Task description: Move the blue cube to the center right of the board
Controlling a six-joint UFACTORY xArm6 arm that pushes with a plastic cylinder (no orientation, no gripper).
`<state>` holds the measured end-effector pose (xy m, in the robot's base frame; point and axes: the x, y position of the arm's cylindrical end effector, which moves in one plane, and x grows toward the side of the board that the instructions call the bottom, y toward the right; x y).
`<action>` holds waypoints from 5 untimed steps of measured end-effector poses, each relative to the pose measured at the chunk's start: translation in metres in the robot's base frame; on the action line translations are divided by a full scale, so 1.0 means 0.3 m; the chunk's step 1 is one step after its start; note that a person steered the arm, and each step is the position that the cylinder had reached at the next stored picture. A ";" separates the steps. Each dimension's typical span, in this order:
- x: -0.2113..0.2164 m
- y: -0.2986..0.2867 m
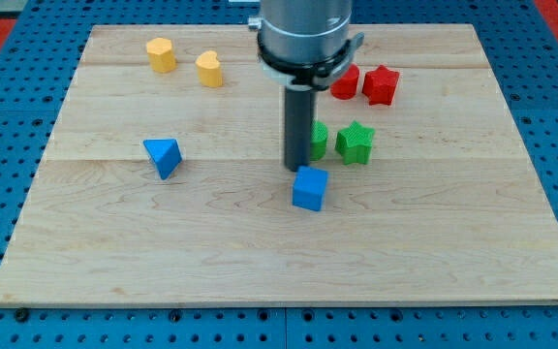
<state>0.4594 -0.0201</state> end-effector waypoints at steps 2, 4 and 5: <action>0.116 0.143; 0.077 0.687; -0.070 0.688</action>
<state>0.4383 0.1862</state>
